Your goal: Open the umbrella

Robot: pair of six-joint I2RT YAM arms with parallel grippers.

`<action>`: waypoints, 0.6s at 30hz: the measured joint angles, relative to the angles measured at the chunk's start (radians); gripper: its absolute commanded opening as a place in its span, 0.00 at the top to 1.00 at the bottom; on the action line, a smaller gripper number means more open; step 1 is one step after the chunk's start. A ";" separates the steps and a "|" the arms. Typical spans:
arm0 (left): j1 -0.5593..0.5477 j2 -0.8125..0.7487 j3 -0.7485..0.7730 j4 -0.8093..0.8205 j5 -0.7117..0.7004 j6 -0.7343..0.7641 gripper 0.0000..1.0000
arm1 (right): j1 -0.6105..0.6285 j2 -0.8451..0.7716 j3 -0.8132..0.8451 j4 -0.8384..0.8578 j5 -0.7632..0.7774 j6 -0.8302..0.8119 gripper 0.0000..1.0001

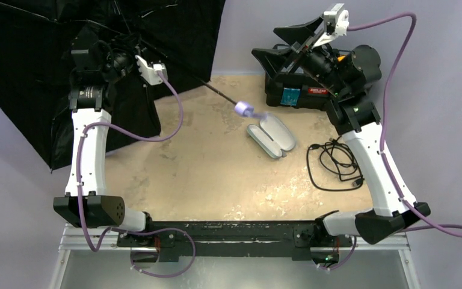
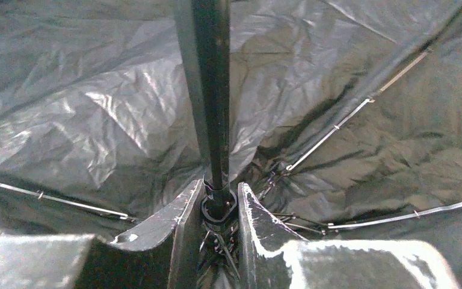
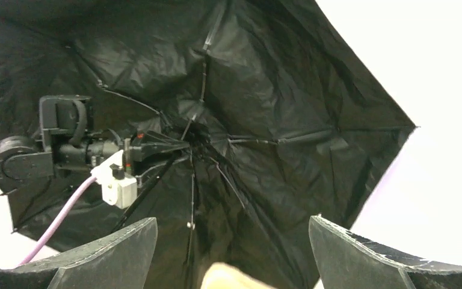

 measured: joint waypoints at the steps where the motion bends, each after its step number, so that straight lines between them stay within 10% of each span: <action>1: 0.001 0.000 -0.001 -0.001 0.003 0.036 1.00 | -0.007 0.004 0.008 -0.020 0.006 -0.002 0.01; 9: 0.011 0.013 -0.002 0.034 0.030 0.237 1.00 | -0.018 -0.006 0.062 -0.088 -0.067 0.001 0.07; 18: -0.013 0.035 -0.008 0.029 0.050 0.370 1.00 | 0.189 0.340 0.293 -0.388 -0.266 0.003 0.07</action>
